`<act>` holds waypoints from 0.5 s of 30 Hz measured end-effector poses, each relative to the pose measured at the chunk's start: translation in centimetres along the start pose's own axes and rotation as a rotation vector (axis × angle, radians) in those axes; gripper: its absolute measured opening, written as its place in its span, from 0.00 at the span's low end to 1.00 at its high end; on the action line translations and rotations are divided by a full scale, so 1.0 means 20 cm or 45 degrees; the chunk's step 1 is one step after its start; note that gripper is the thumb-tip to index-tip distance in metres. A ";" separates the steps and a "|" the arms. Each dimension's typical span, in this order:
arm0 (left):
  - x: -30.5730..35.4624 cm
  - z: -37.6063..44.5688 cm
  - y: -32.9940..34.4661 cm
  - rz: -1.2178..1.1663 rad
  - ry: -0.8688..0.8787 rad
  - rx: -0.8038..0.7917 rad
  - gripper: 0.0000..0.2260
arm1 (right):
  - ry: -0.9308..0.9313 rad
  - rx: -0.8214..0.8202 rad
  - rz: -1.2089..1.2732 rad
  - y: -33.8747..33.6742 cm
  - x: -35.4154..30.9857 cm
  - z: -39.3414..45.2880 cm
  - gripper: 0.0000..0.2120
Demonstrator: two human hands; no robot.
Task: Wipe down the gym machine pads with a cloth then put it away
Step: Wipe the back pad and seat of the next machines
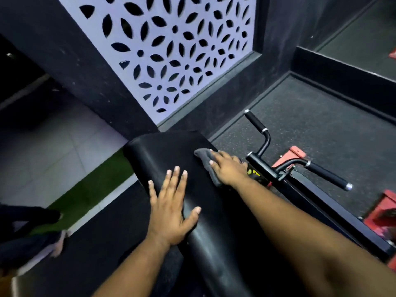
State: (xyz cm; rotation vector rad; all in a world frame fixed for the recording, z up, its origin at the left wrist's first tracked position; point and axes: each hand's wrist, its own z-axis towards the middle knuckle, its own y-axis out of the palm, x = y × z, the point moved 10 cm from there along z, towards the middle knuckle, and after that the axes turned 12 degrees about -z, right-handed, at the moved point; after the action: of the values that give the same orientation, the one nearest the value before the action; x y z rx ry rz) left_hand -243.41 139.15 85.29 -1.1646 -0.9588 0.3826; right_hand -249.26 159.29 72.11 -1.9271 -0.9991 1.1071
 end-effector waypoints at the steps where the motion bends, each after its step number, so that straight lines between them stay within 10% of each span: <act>1: 0.00 0.00 0.00 0.001 -0.001 0.000 0.39 | -0.006 -0.010 -0.004 -0.02 -0.03 0.00 0.25; 15: 0.01 -0.05 0.00 -0.022 0.057 -0.205 0.50 | 0.125 0.093 -0.240 0.00 -0.09 -1.24 0.32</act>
State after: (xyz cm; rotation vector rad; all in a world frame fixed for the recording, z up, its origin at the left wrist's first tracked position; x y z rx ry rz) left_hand -242.48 138.79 85.27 -1.3049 -0.9734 0.2678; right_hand -227.66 153.15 82.61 -1.7713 -1.0477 0.9208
